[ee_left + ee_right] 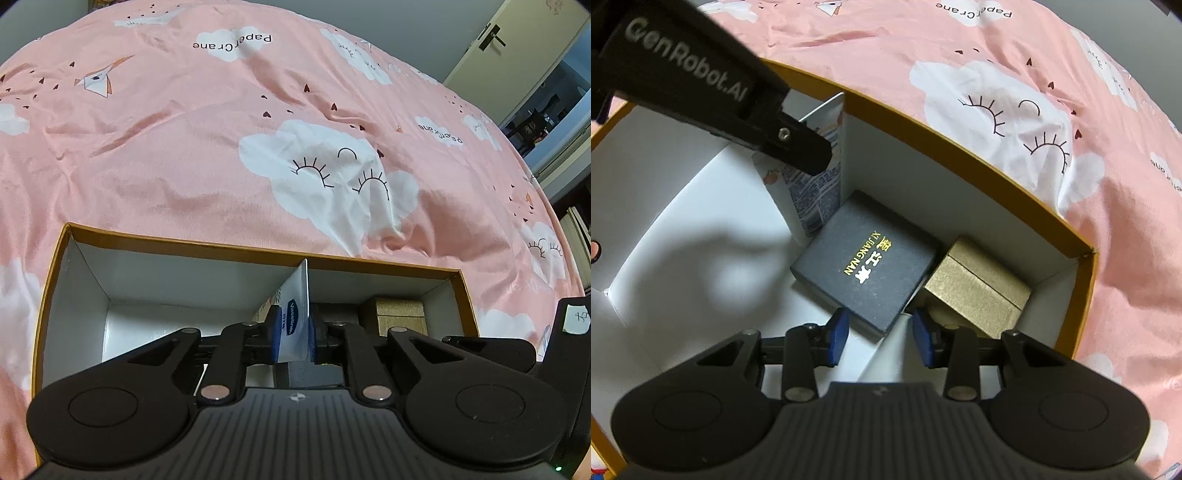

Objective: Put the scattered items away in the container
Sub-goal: 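Lower the Vaseline tube into the orange box and open the left gripper, then move both grippers back to the plush toys beside the orange box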

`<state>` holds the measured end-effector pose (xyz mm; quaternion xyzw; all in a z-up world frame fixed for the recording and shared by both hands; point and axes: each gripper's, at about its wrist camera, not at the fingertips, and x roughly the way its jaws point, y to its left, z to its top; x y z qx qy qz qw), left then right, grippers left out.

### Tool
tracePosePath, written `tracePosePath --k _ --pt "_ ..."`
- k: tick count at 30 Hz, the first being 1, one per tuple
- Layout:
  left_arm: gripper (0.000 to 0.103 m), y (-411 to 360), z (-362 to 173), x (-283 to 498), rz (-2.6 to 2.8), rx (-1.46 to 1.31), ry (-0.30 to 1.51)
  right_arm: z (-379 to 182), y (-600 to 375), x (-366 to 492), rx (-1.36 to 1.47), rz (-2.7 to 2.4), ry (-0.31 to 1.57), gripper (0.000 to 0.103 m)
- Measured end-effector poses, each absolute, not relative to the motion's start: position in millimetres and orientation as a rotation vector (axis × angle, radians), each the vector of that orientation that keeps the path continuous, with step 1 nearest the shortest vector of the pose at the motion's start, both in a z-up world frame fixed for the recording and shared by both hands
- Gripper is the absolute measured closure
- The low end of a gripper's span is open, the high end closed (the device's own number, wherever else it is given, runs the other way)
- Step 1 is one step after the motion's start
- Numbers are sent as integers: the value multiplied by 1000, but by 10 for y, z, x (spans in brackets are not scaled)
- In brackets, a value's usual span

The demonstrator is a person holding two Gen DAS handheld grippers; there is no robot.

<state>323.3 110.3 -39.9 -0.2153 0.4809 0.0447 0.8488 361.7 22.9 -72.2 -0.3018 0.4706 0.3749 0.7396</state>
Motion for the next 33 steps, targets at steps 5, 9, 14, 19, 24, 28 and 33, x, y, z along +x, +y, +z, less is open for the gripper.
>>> tracePosePath --k 5,9,14,19,24,28,33 --pt "73 1073 -377 3166 80 -424 1017 -676 199 3578 -657 817 1023 61" --pt "70 1035 -231 3031 78 -364 984 -538 147 3480 -644 842 1000 60" --pt "66 908 73 2720 51 -256 890 -286 14 3298 -581 835 929 46" --pt "56 761 377 2239 29 -178 786 -9 -226 3050 -458 807 816 38" --pt "54 717 524 1755 -23 -220 731 195 -564 2670 -319 762 653 31" --pt "54 652 448 1403 34 -263 745 211 -760 2359 -271 770 602 26" --pt "54 492 149 1071 65 -307 851 72 -968 1996 -192 758 612 26"
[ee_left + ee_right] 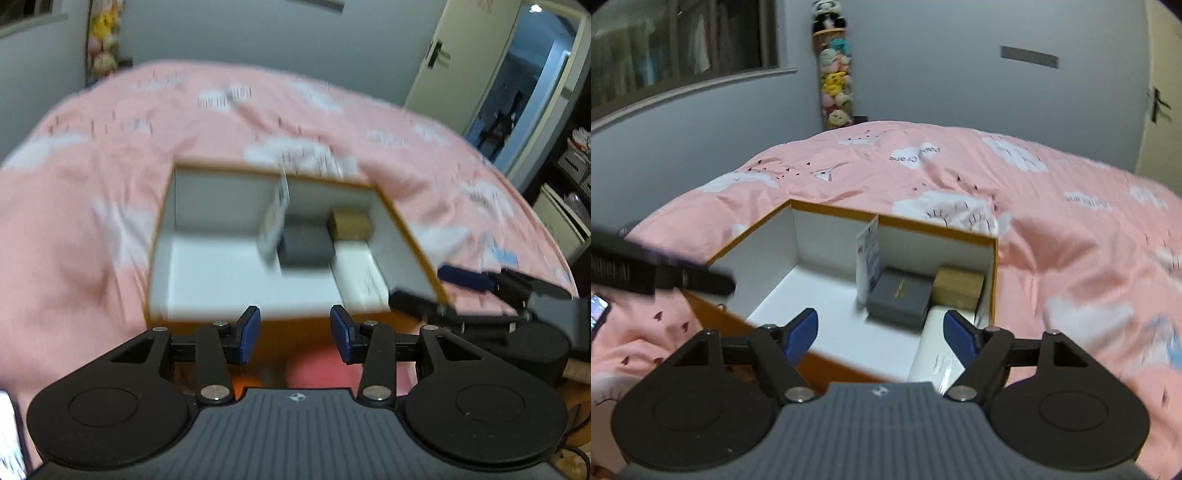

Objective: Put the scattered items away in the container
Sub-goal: 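Move both grippers back to the plush toys beside the orange box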

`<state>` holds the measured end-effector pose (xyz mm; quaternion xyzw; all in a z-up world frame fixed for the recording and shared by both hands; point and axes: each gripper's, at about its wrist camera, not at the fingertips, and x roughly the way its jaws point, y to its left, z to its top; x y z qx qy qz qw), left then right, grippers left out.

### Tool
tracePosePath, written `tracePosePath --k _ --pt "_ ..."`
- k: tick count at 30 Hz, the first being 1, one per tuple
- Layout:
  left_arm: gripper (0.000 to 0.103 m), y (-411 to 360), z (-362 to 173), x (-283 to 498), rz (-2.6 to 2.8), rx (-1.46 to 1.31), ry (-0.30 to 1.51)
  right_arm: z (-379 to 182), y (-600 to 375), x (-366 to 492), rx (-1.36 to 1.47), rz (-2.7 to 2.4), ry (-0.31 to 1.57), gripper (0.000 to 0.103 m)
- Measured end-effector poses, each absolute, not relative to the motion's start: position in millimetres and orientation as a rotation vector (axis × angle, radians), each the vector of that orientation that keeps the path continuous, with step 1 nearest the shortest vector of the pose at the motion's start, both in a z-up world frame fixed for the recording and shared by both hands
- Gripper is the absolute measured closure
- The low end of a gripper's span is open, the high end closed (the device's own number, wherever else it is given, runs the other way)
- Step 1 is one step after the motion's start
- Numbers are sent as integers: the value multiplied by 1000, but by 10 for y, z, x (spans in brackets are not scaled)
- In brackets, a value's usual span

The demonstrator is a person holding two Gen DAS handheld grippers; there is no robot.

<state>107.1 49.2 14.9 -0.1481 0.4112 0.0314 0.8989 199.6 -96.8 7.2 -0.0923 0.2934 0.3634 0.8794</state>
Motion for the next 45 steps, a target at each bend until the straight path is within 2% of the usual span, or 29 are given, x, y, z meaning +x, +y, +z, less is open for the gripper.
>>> tracePosePath --k 3,7,8,27,38,45 --pt "54 362 -18 922 32 -299 942 -51 -1033 1845 -157 741 634 26" --pt "54 227 -166 830 18 -292 1035 -159 -1134 1656 -164 684 645 13" --pt "54 212 -207 813 16 -303 1065 -172 -1158 1613 -169 672 646 12" --pt "53 465 -646 495 126 -677 1251 -462 -1282 1218 -285 656 669 11" --pt "38 503 -890 605 129 -790 1284 -496 -1201 1161 -322 679 664 11" --pt "37 585 -987 639 116 -884 1281 -546 -1205 1205 -327 649 698 11"
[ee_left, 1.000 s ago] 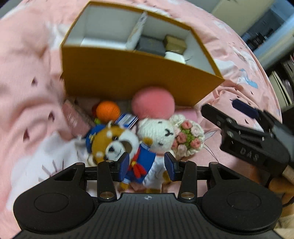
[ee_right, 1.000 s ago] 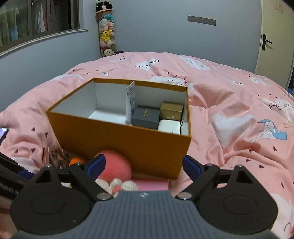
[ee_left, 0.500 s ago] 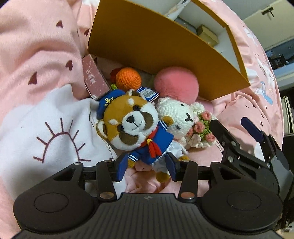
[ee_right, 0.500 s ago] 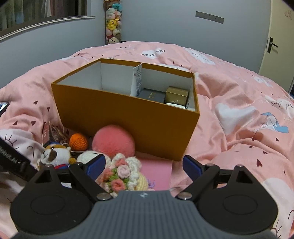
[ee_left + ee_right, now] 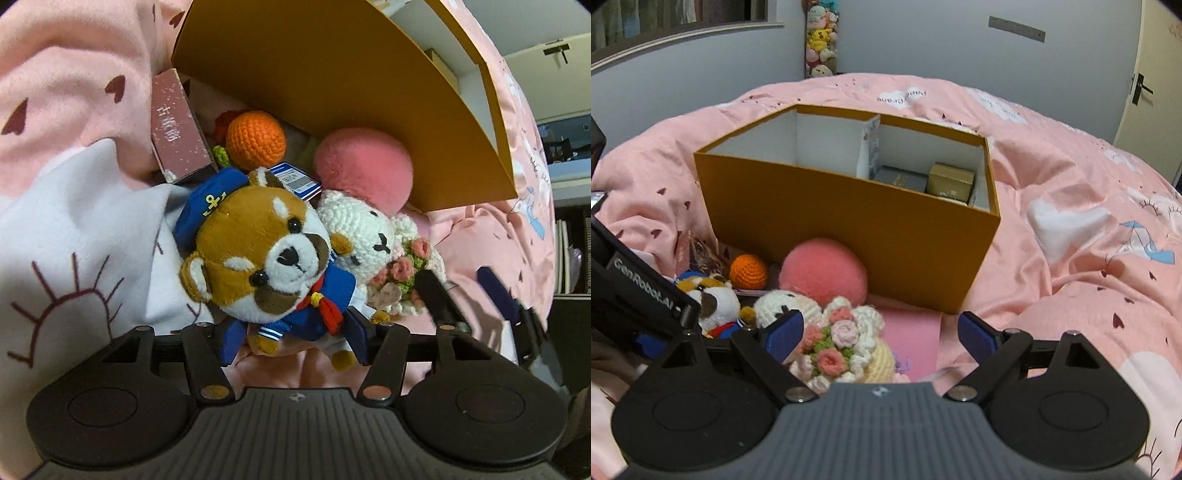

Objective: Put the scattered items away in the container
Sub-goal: 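Move both grippers back to the plush toys beside the orange box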

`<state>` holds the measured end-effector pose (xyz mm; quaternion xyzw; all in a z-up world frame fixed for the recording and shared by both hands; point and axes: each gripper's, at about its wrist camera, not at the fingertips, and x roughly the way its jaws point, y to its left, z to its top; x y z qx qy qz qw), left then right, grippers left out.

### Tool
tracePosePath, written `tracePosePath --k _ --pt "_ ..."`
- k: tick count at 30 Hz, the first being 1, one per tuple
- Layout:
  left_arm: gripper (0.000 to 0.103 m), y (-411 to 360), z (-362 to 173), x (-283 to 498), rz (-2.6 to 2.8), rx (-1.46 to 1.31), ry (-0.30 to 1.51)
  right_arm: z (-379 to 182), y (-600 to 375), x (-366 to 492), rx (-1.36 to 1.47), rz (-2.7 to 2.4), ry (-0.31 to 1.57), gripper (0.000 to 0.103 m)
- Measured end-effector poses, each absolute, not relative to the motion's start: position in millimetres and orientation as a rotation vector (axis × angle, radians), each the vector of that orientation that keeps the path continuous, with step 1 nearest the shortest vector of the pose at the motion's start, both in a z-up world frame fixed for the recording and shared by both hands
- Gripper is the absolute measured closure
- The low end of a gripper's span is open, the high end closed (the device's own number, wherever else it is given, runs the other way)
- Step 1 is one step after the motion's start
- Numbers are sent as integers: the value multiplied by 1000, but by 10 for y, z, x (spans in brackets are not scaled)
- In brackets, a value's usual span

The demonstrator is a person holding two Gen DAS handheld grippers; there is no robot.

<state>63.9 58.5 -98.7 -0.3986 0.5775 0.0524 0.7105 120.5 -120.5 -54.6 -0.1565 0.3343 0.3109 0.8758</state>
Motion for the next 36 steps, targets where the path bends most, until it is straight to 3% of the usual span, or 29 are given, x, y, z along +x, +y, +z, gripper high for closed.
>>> tracePosePath --k 9,21,29,36 --pt "34 539 -1011 658 118 -853 1282 -623 -1201 1240 -355 603 759 11" --pt "57 454 -652 695 -77 -461 1287 -475 -1240 1241 -402 645 738 13" --pt "58 581 -455 624 -142 -388 1279 -244 -1119 1187 -643 863 653 38" --pt "51 628 -489 656 -148 -456 1290 -273 -879 1187 -794 1070 674 39"
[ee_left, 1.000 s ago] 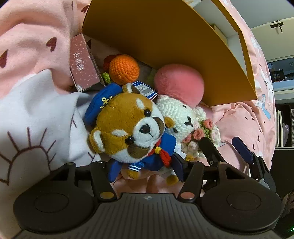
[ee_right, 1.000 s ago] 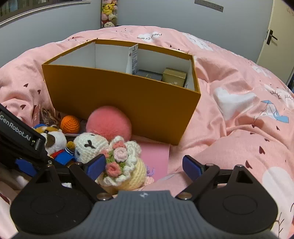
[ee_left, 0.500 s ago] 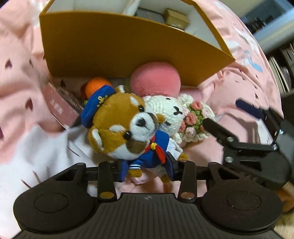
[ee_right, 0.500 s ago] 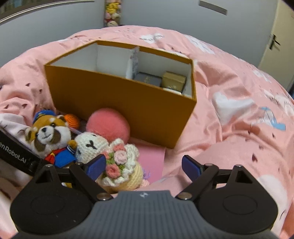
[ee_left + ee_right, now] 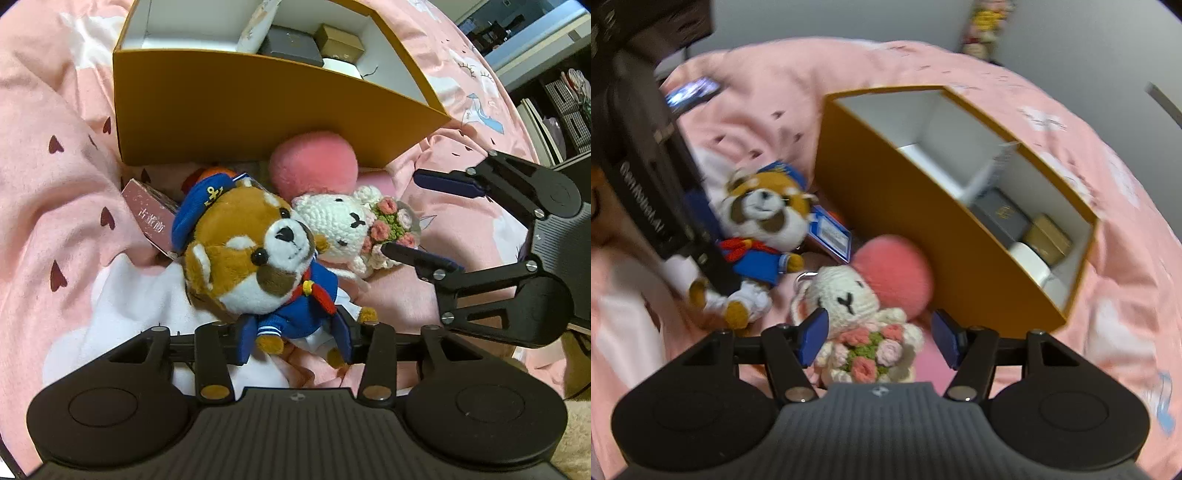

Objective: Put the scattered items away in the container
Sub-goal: 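Move both grippers back to the plush toys beside the orange box, then grasp the red panda plush with the left gripper while the right grasps the white bunny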

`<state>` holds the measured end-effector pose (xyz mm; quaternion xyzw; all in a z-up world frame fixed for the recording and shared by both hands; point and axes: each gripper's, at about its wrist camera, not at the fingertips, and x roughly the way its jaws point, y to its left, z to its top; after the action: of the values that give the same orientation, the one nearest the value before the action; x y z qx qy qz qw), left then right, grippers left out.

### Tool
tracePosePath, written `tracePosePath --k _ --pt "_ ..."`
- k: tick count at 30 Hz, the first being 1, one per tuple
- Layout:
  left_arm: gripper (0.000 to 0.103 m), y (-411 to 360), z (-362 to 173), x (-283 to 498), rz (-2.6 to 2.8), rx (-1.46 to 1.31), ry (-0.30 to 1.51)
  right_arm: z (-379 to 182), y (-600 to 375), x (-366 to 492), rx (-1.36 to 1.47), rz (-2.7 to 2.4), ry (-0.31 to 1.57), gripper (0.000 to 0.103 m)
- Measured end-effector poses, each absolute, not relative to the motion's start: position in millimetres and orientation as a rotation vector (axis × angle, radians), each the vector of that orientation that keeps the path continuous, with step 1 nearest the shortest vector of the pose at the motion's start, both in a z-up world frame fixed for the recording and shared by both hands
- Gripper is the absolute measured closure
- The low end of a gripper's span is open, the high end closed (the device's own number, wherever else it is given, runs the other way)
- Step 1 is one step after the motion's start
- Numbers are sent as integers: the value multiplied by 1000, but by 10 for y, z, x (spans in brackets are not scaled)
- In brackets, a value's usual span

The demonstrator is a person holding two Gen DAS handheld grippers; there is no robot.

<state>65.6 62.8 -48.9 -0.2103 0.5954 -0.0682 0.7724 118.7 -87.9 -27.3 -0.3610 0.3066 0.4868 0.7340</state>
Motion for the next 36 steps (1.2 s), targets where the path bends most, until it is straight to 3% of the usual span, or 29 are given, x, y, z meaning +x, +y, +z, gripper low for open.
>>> tracePosePath --k 6,11,22,28,32,36 --pt "45 626 -420 595 -97 -472 1296 -357 -741 1325 -942 1145 749 39" --pt "39 702 -393 589 -5 -614 1270 -424 -713 1557 -921 1188 886 31" --pt "39 541 -778 813 121 -703 1300 -783 -633 1628 -822 1161 995 25" --pt "54 511 -775 786 80 -690 1276 -794 -734 1589 -756 1129 1012 36" --pt "58 475 -706 762 31 -640 1256 -715 -854 1555 -689 1106 1014 44" --pt "59 442 -591 712 -26 -578 1245 -626 -974 1502 -644 1089 1006 46"
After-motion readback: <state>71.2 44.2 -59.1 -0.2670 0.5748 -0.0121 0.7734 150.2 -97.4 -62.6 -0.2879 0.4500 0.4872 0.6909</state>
